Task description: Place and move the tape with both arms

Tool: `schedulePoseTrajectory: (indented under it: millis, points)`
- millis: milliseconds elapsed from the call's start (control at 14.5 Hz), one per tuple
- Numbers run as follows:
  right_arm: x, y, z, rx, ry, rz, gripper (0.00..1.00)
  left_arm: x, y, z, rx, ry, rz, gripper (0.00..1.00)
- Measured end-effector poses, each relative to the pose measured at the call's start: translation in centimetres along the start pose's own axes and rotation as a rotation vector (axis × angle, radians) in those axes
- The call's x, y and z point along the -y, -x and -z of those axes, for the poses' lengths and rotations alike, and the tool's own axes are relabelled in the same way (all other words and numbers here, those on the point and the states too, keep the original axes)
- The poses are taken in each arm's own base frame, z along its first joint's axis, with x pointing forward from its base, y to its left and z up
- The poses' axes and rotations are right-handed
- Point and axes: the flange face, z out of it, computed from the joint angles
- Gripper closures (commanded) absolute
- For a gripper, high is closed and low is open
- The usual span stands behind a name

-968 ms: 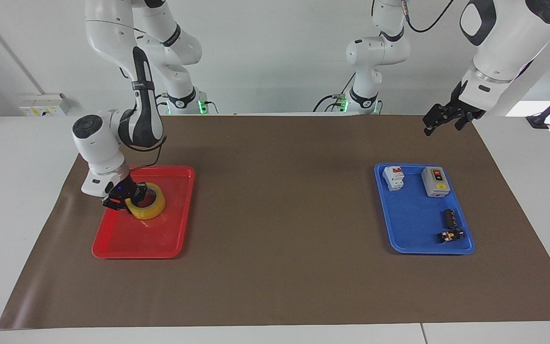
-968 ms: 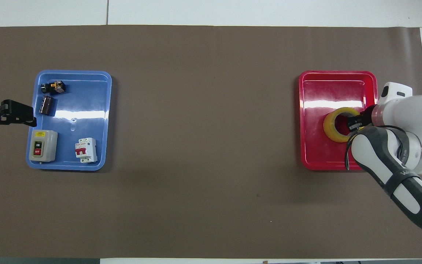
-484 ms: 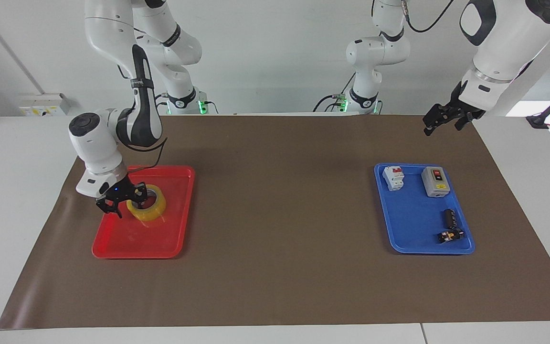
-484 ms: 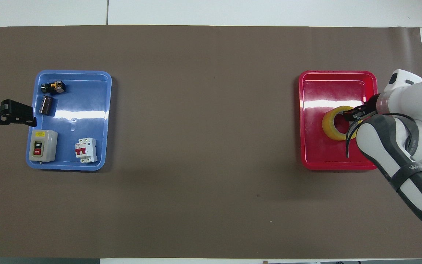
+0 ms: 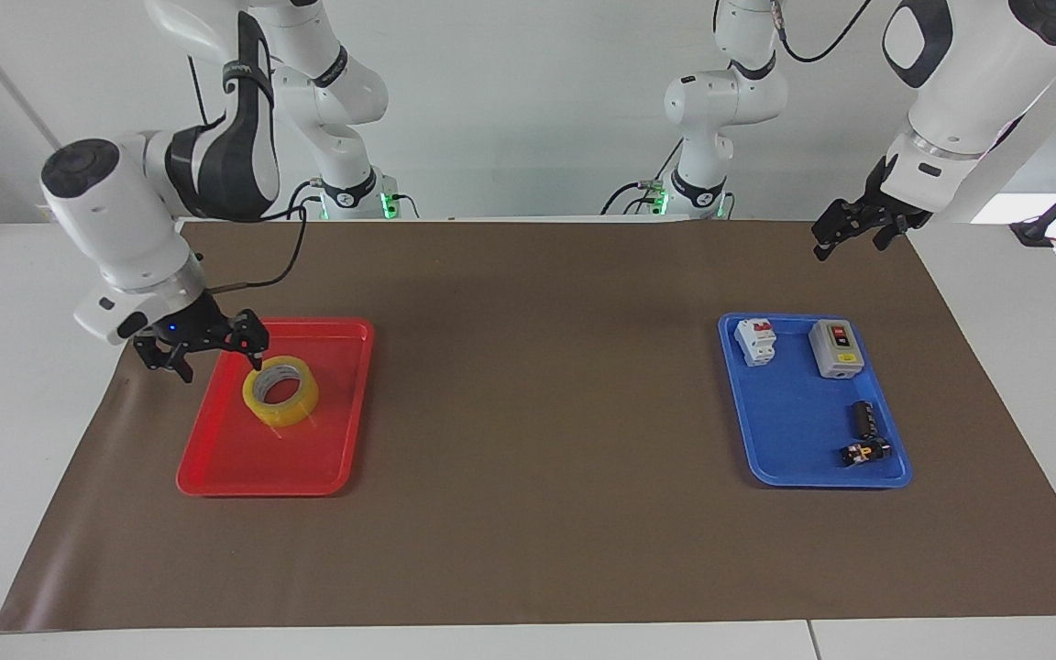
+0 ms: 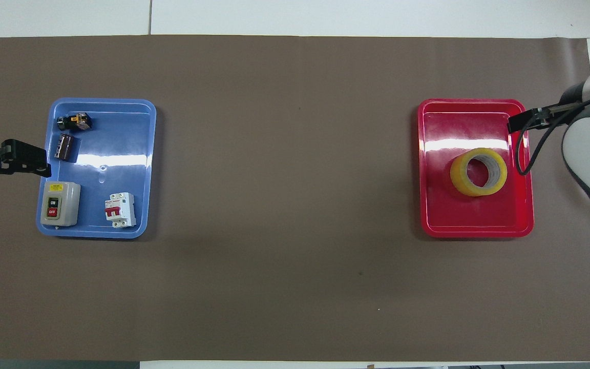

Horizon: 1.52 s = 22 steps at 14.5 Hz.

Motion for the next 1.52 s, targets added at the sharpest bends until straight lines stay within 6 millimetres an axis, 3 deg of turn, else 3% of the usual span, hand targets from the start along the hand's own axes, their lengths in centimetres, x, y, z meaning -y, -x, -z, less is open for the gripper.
schedulePoseTrajectory:
  millis: [207, 553, 691, 899, 1106, 1521]
  points:
    - [1.6, 1.4, 5.8, 0.013, 0.002, -0.034, 0.00, 0.0, 0.0, 0.0, 0.000, 0.000, 0.000, 0.00]
    - [2.5, 6.4, 15.9, 0.078, 0.013, -0.063, 0.00, 0.0, 0.0, 0.0, 0.000, 0.000, 0.000, 0.00]
    - [2.5, 6.9, 16.0, 0.113, 0.009, -0.057, 0.00, 0.0, 0.0, 0.0, 0.000, 0.000, 0.000, 0.00]
    - [2.4, 6.4, 13.3, 0.134, 0.009, -0.046, 0.00, 0.0, 0.0, 0.0, 0.000, 0.000, 0.000, 0.00]
    - [2.2, 6.0, 11.9, 0.109, 0.027, -0.038, 0.00, 0.0, 0.0, 0.0, 0.000, 0.000, 0.000, 0.00]
    - [2.2, 6.4, 12.1, 0.103, 0.033, -0.036, 0.00, 0.0, 0.0, 0.0, 0.000, 0.000, 0.000, 0.00]
